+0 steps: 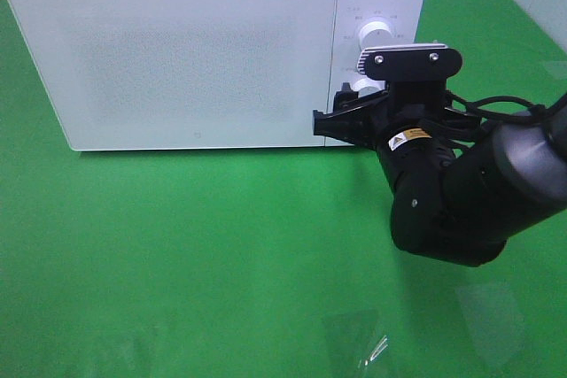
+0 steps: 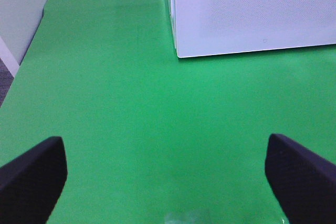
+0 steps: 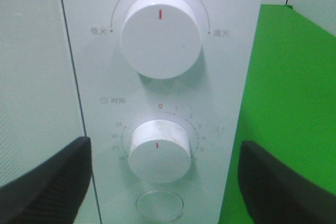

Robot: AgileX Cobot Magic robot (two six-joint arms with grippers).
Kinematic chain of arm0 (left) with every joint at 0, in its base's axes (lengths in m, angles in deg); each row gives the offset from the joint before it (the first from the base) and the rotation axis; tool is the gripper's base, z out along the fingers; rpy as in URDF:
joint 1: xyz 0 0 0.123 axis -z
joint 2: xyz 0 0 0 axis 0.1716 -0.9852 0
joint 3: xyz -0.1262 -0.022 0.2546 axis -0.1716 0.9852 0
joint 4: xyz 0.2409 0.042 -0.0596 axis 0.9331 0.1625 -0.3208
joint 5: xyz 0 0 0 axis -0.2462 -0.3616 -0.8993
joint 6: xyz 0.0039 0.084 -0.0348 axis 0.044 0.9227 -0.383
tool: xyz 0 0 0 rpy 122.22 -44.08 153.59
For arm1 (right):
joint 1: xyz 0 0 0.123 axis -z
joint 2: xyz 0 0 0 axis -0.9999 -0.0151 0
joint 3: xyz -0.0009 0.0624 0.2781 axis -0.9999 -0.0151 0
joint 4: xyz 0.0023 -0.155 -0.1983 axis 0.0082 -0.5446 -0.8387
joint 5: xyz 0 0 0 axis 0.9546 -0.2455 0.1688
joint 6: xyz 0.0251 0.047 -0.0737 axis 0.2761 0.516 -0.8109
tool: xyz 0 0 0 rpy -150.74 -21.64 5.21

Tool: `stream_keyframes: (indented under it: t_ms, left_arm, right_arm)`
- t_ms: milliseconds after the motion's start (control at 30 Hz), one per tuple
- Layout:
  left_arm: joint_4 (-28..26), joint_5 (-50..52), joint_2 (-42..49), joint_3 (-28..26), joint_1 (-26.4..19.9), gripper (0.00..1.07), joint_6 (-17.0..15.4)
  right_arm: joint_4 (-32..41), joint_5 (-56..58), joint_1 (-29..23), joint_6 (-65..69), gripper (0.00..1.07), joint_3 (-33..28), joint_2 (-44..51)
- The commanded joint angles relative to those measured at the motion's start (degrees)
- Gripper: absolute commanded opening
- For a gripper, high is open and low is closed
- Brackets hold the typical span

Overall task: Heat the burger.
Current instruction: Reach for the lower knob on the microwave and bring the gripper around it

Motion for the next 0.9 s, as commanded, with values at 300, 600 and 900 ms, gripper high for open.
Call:
stream_keyframes:
  t_ms: [300, 600, 900]
  left_arm:
    - [-0.1, 0.3, 1.4, -0.2, -0.2, 0.94, 0.1]
    - [-0.1, 0.3, 1.4, -0.2, -0.2, 0.94, 0.1]
    - [-0.1, 0.3, 1.4, -0.2, -0.2, 0.94, 0.1]
  right_arm:
    - [-0.9, -2.9, 1.4, -0.7, 0.76, 5.8, -6.0]
    - [-5.1, -3.0, 3.4, -0.5, 0.76, 7.4, -7.7]
    - [-6.4, -3.8, 4.6, -0.5, 0.76, 8.5, -8.3]
